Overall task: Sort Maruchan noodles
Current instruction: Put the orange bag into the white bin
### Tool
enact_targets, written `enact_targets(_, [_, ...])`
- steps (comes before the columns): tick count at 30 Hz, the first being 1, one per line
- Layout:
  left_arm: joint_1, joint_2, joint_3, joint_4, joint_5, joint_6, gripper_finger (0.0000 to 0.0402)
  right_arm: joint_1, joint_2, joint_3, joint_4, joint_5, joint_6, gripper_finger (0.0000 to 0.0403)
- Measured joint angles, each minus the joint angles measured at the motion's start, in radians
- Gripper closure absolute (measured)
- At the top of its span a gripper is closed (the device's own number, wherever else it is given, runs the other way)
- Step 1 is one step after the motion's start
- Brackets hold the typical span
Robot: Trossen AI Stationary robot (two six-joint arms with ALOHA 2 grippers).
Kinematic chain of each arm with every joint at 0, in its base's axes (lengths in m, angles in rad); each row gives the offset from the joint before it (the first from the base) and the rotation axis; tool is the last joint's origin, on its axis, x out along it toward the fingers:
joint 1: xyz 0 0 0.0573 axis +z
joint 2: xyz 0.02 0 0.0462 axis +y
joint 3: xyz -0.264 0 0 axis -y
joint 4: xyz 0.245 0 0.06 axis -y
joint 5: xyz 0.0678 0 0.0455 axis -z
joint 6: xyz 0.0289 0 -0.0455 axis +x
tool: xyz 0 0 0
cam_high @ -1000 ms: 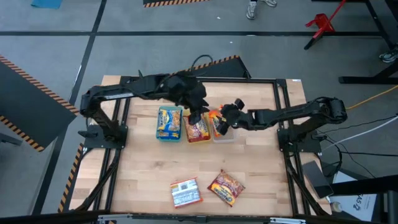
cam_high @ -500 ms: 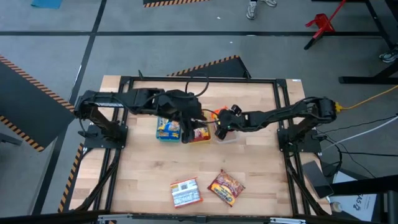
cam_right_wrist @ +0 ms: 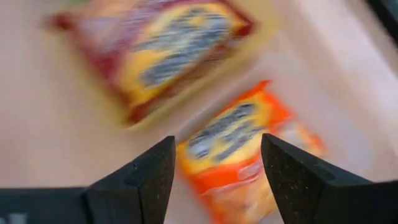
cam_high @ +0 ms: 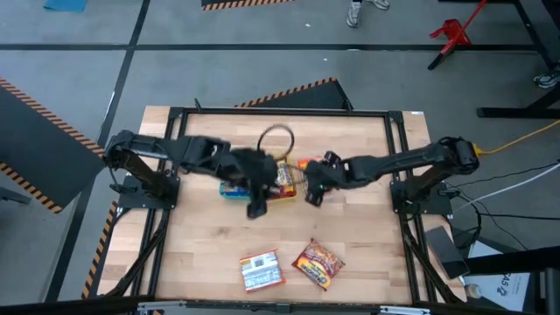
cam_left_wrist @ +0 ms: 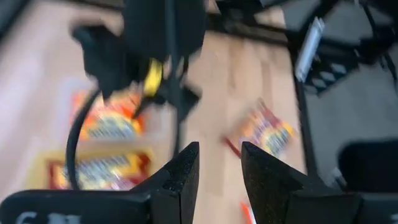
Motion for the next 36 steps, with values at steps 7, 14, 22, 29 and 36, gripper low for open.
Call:
enact_targets(7, [-0.218, 0.002, -0.110, -0.003, -0.056, -0.204, 0.0289, 0.257, -0.036, 0.046, -0.072, -0.064, 0.084, 0.0180])
enact_targets(14, [-0.433, 0.005, -0.326, 0.101, -0.230, -0.406, 0.0277, 0.488, -0.033, 0.023, -0.009, 0.068, 0.221, 0.0180])
enact_targets(22, [-0.527, 0.005, -0.584, 0.470, -0.197, -0.452, 0.0230, 0.573, -0.033, -0.051, 0.103, 0.159, 0.339, 0.0180])
enact_targets(29, [-0.529, 0.044, -0.654, 0.505, -0.218, -0.448, 0.0216, 0.570, -0.032, -0.133, 0.205, 0.155, 0.392, 0.0180])
enact_targets(36, [-0.529, 0.181, -0.655, 0.560, -0.202, -0.423, 0.0217, 0.570, -0.032, -0.165, 0.279, 0.167, 0.381, 0.0180])
